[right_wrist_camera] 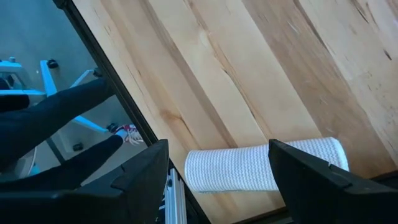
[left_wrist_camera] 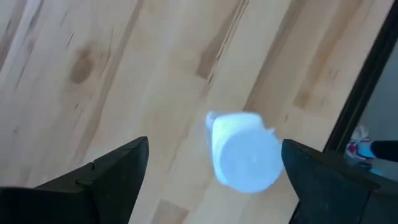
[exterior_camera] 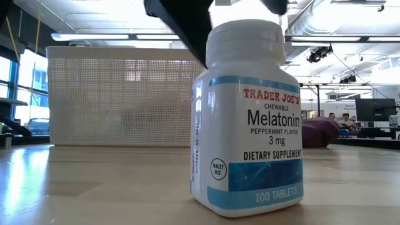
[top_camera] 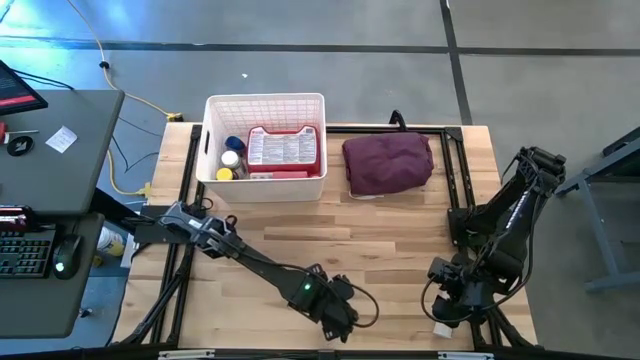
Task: Pick & place medical supplies in basket/bin
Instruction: Put the white pill bottle into the white bin
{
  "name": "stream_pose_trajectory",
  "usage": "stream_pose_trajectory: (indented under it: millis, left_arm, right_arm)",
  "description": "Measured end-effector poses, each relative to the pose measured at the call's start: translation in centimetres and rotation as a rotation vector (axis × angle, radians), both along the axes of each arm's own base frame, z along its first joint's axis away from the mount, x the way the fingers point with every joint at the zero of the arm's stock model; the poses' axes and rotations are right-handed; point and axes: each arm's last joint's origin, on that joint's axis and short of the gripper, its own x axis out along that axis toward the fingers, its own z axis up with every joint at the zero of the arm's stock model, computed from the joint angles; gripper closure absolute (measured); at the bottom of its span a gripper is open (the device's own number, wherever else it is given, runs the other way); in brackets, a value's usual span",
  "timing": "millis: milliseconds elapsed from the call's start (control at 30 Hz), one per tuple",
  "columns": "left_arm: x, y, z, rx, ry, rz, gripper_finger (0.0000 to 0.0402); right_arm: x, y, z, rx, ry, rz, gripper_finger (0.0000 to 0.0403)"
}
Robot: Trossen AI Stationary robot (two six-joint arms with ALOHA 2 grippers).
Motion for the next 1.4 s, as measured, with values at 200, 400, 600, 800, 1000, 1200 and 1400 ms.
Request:
stream_pose_trajectory:
  millis: [200, 400, 600, 800, 1000, 1200, 1400]
  left_arm:
    - [0.5, 0.0, -0.3, -0.022, -0.004, -0.016, 0.0002]
    - [0.8, -0.4, -1.5, -0.050, 0.024, -0.040, 0.0002]
    - [1.1, 0.0, -3.2, -0.042, 0.090, -0.036, 0.0002]
    - [1.4, 0.1, -4.1, -0.084, 0.127, -0.056, 0.0017]
    - [1.7, 0.1, -5.4, -0.112, 0.173, -0.060, 0.0077]
    - [1.9, 0.1, -5.7, -0.130, 0.183, -0.064, 0.0130]
    - [1.9, 0.1, -5.7, -0.122, 0.180, -0.062, 0.0176]
  right_arm:
    - [0.0, 0.0, 0.0, -0.001, 0.001, 0.000, 0.0137]
    - [0.0, 0.0, 0.0, 0.001, 0.000, 0.000, 0.0137]
    - [0.0, 0.0, 0.0, 0.002, 0.002, 0.001, 0.0137]
    - [0.0, 0.0, 0.0, 0.002, 0.000, 0.000, 0.0137]
    - [0.0, 0.0, 0.0, 0.002, 0.000, 0.000, 0.0137]
    - [0.0, 0.0, 0.0, 0.002, 0.000, 0.000, 0.0137]
    - [0.0, 0.0, 0.0, 0.002, 0.000, 0.000, 0.0137]
